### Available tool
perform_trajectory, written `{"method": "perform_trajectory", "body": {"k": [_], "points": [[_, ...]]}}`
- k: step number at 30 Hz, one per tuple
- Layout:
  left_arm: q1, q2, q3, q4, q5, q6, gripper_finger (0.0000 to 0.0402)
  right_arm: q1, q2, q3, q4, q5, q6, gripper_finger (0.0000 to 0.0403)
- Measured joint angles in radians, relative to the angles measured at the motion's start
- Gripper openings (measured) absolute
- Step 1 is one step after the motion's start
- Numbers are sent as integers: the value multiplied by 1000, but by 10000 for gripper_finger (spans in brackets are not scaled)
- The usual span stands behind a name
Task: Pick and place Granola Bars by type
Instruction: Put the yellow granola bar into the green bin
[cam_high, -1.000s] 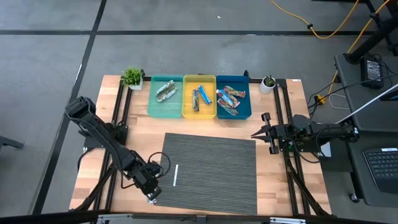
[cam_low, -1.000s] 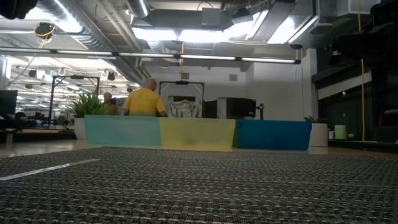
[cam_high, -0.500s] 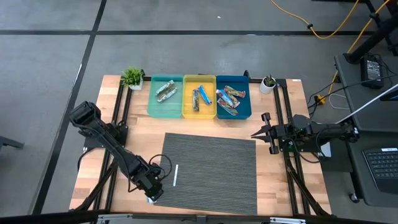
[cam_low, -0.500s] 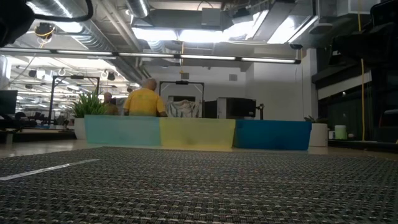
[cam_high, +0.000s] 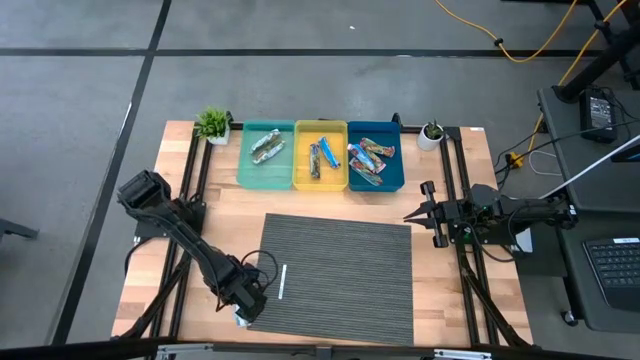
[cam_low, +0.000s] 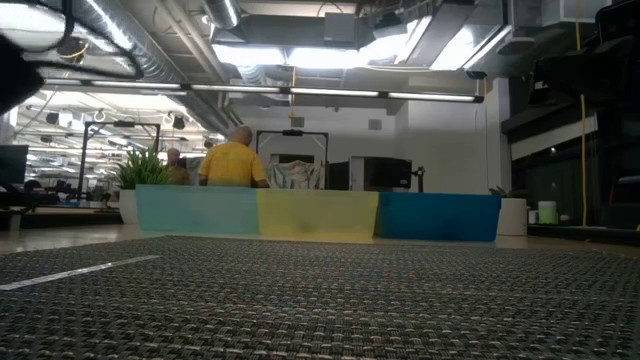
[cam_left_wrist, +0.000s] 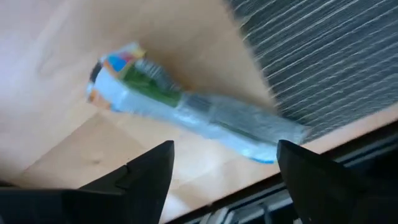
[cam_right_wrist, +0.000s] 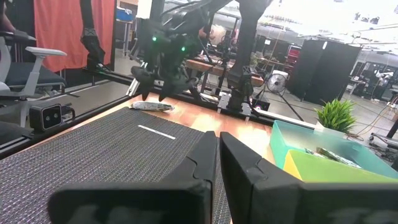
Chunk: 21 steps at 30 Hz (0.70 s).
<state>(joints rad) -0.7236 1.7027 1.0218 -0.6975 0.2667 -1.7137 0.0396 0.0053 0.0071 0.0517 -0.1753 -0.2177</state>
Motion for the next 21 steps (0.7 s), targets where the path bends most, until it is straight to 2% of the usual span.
{"method": "perform_trajectory", "body": {"k": [4,9,17,21], "points": [[6,35,0,-28,56,25,276,0,0,0,0,0,0,25],[16,52,0,-32,52,85,276,0,0,0,0,0,0,26],[31,48,0,-31,-52,122,276,0,0,0,0,0,0,26],[43,46,1,-31,-143,164,276,0,0,0,0,0,0,26]]}}
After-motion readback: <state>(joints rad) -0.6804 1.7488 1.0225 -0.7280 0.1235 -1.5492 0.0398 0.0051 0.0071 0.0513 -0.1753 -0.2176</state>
